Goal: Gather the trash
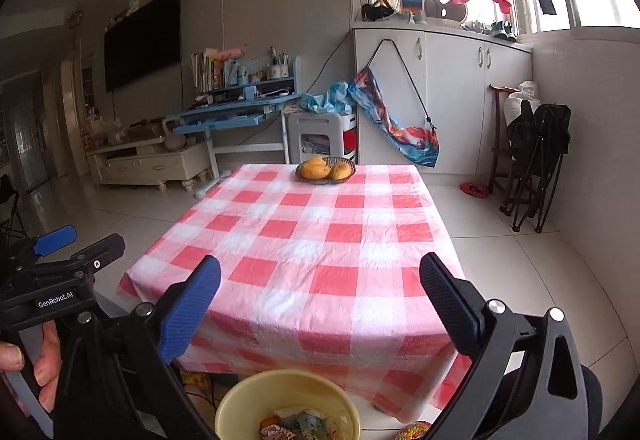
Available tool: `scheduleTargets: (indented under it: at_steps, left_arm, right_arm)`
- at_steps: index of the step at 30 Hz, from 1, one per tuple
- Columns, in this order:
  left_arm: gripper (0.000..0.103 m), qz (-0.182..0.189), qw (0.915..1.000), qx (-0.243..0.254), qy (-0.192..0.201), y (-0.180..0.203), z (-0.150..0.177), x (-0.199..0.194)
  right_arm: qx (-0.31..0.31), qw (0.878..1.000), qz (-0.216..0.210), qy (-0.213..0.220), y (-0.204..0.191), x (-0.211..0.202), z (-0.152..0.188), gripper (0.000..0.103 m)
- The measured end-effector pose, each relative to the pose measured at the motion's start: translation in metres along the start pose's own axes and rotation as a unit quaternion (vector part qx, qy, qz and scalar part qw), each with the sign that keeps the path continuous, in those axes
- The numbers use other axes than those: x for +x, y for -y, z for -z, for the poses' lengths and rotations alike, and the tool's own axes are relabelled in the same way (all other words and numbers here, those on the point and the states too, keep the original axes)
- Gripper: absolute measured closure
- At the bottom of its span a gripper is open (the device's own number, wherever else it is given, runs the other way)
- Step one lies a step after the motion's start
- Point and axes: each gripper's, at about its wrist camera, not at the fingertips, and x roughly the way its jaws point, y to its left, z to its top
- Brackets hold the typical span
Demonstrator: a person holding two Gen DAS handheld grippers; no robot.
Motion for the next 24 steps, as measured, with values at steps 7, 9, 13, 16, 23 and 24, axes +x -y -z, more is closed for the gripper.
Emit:
scheduleTargets:
  at_steps: [7,9,13,16,23,24]
  left_arm:
    - [0.008,0.004,0.9998,-0.015,0.009,-0.009,-0.008,-0.002]
    - [0.007,0.009,0.9997,-0.018,0.016,-0.009,-0.010,-0.004]
    - [0.007,0.019,0.9995,-0.015,0.018,-0.005,-0.010,-0.004]
    - [0.007,0.022,0.9996,-0.004,0.018,0.000,-0.008,-0.004]
    - [0.007,0.030,0.9993,-0.010,0.019,0.000,-0.010,-0.002]
    - [0.007,0.030,0.9993,-0.010,0.019,-0.001,-0.010,-0.002]
  right_arm:
    - [-0.007,0.999,0.019,0.043,-0.003,-0.016,-0.010,0.008]
    - [-0.010,0.999,0.024,0.044,-0.001,-0.015,-0.011,0.008]
    - [-0.004,0.999,0.025,0.025,0.003,-0.004,-0.008,0.008]
    - [-0.007,0.999,0.028,0.019,0.002,0.000,-0.005,0.008]
    - [-0.004,0.999,0.039,0.017,0.009,0.002,-0.004,0.008]
    - [-0.004,0.999,0.042,0.017,0.011,0.003,-0.005,0.008]
